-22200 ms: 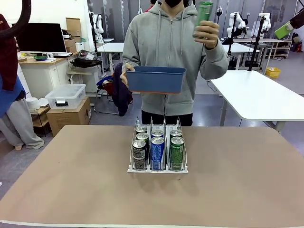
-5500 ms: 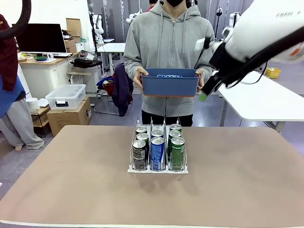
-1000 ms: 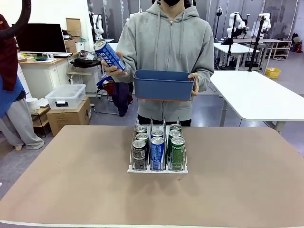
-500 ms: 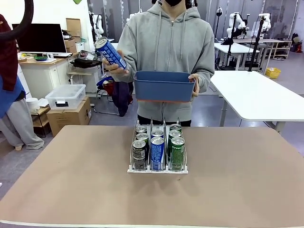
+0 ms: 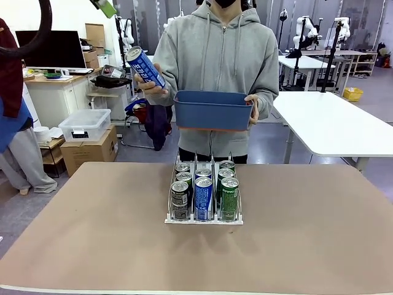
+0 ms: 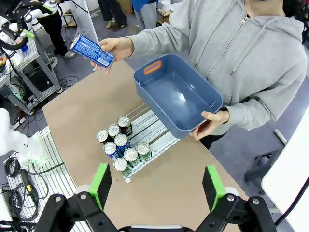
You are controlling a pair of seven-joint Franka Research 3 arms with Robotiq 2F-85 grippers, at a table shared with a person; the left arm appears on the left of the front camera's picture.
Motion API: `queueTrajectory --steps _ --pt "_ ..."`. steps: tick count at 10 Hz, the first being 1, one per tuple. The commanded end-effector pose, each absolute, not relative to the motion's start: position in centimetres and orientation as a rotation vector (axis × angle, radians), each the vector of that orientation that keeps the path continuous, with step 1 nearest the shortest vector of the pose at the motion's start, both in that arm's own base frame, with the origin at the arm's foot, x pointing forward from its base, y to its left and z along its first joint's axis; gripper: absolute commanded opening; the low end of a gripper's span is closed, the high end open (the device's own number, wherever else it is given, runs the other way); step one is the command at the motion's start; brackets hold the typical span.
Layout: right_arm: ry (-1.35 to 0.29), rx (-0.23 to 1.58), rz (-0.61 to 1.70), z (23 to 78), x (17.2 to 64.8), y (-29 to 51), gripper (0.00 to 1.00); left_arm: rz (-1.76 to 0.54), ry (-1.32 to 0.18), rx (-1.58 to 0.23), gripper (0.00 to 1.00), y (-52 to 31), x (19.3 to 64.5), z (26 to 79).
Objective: Fill the beverage cans into the dispenser.
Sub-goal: Pick up the Ionic drink handed by the human.
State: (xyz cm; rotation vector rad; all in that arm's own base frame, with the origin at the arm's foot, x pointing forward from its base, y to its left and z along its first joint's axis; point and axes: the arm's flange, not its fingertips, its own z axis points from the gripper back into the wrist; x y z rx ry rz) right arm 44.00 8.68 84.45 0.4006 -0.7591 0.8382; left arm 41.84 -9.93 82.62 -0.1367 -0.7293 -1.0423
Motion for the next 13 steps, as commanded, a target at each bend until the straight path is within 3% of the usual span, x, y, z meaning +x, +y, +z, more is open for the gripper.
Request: queueTrajectory --steps 1,9,13 --pt "-0.755 0.395 0.845 84.4 43.7 8.7 1.0 -1.028 -0.731 -0.09 1.0 -10.8 42.3 80.8" --pt "-0.755 0.395 0.845 84.4 43.7 8.7 1.0 -0.899 -0.759 -0.159 1.0 -12.8 45.8 74.4" --pt "-0.755 0.395 0.845 84.4 43.7 8.7 1.0 -0.948 -0.79 -0.154 1.0 -13.0 46.6 71.6"
